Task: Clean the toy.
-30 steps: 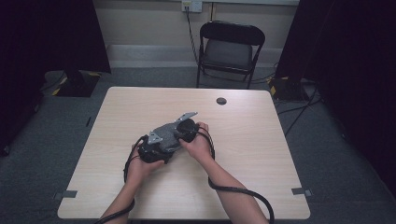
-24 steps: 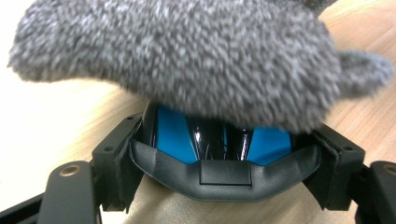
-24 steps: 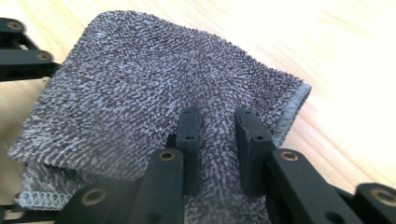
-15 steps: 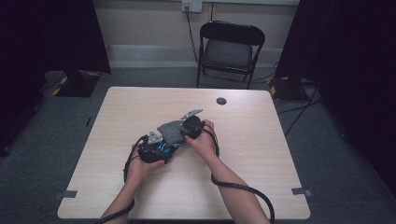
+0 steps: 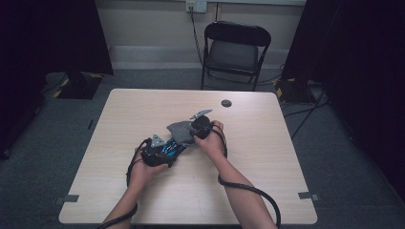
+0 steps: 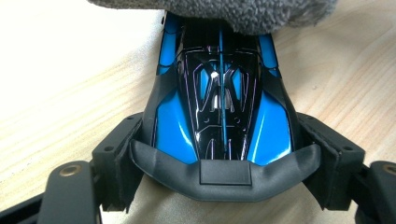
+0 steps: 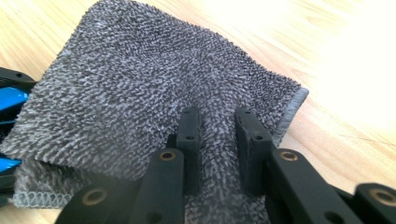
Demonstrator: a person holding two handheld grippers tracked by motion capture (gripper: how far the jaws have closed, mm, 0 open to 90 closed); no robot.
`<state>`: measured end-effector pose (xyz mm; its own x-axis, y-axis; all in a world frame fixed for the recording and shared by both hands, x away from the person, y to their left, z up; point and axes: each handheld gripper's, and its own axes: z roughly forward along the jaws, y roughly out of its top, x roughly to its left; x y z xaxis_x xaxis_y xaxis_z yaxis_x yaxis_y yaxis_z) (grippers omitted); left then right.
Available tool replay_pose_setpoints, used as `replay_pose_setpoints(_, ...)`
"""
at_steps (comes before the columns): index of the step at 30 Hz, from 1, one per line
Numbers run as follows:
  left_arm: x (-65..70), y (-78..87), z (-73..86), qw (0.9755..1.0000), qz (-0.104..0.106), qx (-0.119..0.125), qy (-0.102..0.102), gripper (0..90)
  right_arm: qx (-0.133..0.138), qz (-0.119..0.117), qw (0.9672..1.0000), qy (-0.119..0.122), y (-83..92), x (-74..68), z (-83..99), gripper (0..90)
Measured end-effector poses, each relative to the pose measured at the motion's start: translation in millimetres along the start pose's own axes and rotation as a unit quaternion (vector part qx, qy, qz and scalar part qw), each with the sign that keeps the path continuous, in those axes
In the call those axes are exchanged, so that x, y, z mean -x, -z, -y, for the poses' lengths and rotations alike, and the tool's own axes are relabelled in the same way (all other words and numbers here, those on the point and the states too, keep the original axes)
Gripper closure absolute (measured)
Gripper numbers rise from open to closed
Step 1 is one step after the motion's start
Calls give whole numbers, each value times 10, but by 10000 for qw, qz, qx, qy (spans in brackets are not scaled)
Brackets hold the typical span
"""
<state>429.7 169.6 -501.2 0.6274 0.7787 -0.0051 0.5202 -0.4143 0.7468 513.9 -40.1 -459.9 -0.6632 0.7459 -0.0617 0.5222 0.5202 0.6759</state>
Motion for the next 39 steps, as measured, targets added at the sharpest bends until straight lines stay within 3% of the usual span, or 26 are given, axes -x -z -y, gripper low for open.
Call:
replay_pose_setpoints(9,0,-1,0,10000,-1,3,-1,240,-104,134,9999,-20,1,87,66,737)
replay_pose_setpoints(25,0,-1,0,10000,-1,3,-2,240,-78,148,9998,-57,14,165,128,737)
replay_pose_setpoints(39,-1,0,-1,10000,-1,2,-5,240,-46,277,9993,-235,96,356,274,736)
